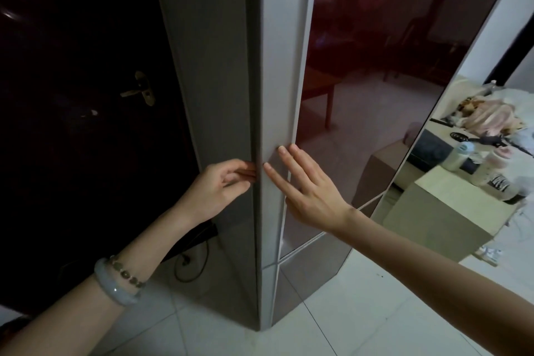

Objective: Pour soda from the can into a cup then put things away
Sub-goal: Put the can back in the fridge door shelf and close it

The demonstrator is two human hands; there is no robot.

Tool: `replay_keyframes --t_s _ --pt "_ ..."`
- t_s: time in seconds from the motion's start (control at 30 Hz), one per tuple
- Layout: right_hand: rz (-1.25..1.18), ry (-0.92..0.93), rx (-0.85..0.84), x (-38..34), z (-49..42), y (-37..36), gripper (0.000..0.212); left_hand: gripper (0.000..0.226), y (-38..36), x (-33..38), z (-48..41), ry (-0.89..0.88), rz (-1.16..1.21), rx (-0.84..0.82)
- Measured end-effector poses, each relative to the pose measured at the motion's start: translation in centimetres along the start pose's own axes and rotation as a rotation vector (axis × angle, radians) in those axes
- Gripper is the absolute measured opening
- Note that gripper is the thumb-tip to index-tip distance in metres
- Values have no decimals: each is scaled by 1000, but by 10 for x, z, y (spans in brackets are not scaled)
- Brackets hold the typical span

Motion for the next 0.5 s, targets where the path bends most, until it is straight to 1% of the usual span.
replay_keyframes --t_s 0.1,0.2,0.27,0.37,0.5 --pt "28 -15 -1 -1 2 -3 75 28 5 -3 -5 -14 2 -54" --pt "46 -25 -36 -2 4 -1 66 32 9 -7 -6 -11 10 -106" --pt "51 -47 -72 -4 3 4 63 32 13 -12 -6 -2 -27 -155" --pt "41 -120 -132 -14 -1 13 67 31 18 -21 -4 -17 -185 -219" --pt "-30 -317 -267 -33 -6 28 67 26 23 -20 5 -196 -515 -212"
Point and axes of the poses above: each hand's wrist, its own z-axis away from the middle knuckle, its own y-axis out of the back of the hand, x = y × z, the point moved 1 cm from there along -z, towards the middle knuckle, and after that the axes turned 11 degrees about y, right-handed, at the moved point
